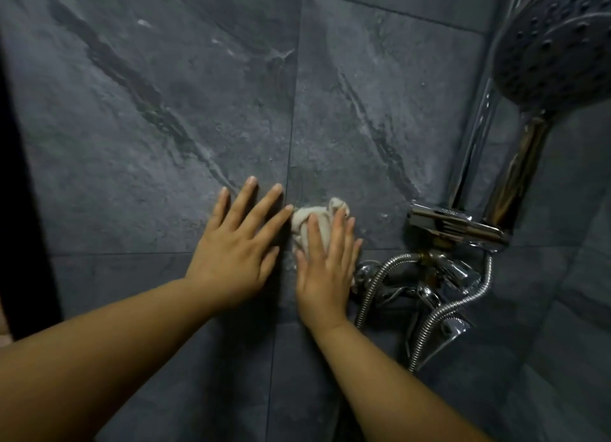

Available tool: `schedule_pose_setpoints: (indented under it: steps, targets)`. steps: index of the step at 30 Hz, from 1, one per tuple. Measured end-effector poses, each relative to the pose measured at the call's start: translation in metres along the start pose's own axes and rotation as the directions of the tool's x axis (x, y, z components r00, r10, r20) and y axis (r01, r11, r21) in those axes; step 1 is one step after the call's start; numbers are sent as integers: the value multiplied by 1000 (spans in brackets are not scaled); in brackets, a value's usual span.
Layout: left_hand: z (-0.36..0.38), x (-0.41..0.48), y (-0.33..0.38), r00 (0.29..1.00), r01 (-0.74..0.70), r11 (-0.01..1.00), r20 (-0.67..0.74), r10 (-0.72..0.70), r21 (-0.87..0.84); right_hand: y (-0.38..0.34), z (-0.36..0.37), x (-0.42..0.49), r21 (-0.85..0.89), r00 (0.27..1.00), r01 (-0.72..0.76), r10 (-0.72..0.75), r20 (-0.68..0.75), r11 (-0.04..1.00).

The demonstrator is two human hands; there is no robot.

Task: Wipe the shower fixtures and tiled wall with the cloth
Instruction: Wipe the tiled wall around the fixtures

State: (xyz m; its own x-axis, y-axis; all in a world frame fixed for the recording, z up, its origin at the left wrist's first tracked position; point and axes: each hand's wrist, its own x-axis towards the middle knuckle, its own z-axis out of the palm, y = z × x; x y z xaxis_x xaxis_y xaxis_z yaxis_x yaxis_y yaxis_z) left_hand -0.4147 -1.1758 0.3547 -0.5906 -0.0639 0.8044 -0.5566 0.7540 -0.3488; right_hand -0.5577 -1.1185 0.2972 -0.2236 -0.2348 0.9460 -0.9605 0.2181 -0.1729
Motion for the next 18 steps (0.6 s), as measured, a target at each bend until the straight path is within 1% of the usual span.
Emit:
schedule_pose_setpoints:
  steps: [3,5,6,7,9,10,12,14,16,18]
  targets:
    - [13,-3,-7,1000,-10,1000,10,10,16,2,3,-11,-48,999,5,-3,36,999]
    - [19,-3,-6,1000,-4,1000,10,4,24,4,-2,5,-47,1000,-12,12,12,999]
    - [21,-3,-5,1000,1,1000,3,-1,23,3,-5,20,-42,998,-54,53,-16,998]
    - [22,-3,-4,1000,4,1000,-1,-4,20,3,-9,34,-18,991,-124,123,-43,992]
    - [25,-3,-3,1000,-3,1000,-15,3,25,3,-16,58,78,959,-262,268,-86,962]
    - [27,-3,-3,1000,-7,1000,-22,8,28,4,-16,61,119,947,-292,304,-101,949]
    - [28,-4,-3,999,-12,1000,-44,13,22,7,-13,52,140,943,-287,305,-133,948]
    - [28,-4,-3,999,-11,1000,-48,12,8,9,-7,34,107,949,-264,278,-148,958]
    - [27,-3,-5,1000,4,999,-12,-4,40,8,-3,30,107,950,-259,273,-155,960]
    - [24,-3,-4,999,7,996,46,-12,94,3,-8,41,142,934,-303,323,-151,942]
